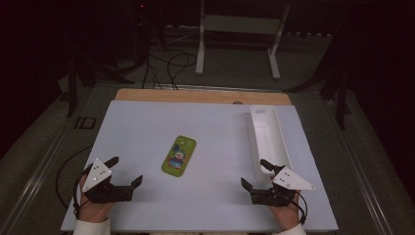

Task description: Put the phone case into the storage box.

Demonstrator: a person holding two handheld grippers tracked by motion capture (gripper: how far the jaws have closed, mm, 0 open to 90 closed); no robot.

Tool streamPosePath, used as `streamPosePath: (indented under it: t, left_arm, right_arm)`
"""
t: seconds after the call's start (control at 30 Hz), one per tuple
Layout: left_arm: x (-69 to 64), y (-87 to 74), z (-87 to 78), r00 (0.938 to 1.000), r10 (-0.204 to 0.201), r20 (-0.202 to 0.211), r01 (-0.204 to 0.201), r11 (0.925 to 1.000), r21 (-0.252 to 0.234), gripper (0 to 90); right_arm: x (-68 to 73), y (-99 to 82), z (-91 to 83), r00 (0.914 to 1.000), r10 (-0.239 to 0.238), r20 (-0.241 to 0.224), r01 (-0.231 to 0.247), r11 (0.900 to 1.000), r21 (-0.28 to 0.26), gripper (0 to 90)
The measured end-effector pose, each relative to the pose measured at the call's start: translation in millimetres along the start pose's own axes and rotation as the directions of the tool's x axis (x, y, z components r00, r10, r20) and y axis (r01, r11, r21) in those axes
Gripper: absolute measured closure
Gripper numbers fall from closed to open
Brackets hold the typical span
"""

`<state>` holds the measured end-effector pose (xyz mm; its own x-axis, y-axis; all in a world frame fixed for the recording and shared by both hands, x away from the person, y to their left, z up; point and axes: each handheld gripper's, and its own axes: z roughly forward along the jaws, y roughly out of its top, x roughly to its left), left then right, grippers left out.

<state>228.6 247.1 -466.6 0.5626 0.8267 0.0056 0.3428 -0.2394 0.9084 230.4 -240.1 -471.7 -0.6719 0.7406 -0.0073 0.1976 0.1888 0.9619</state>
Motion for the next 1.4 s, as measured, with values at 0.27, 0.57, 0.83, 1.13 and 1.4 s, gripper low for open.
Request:
streamPosePath:
  t: [0.27,0.57,0.83,1.13,1.4]
  left_arm:
    - [0.1,1.1,-0.8,0.9999,-0.009,-0.007,0.009,1.0000,-0.001,0.0]
    - [-2.6,4.9,1.6,0.9998,-0.019,-0.009,0.019,0.9997,0.018,0.0]
    - [-8.4,10.7,8.0,1.0000,-0.008,-0.003,0.008,0.9987,0.050,0.0]
    - [-14.2,21.2,21.6,1.0000,0.000,-0.003,0.000,0.9954,0.095,0.0]
    - [-15.9,28.8,30.5,0.9999,0.005,-0.013,-0.003,0.9924,0.123,0.0]
  right_arm:
    - [1.9,-0.5,1.3,1.0000,-0.004,0.005,0.004,1.0000,0.003,8.0]
    - [3.3,-0.4,1.3,0.9999,0.000,0.010,0.000,1.0000,-0.001,8.0]
    - [4.7,-0.4,1.8,0.9999,0.009,0.013,-0.009,0.9999,-0.009,8.0]
    - [4.5,-1.7,2.6,0.9996,0.018,0.022,-0.018,0.9998,-0.008,8.0]
    - [3.8,-1.5,2.0,0.9994,0.022,0.026,-0.022,0.9997,-0.012,8.0]
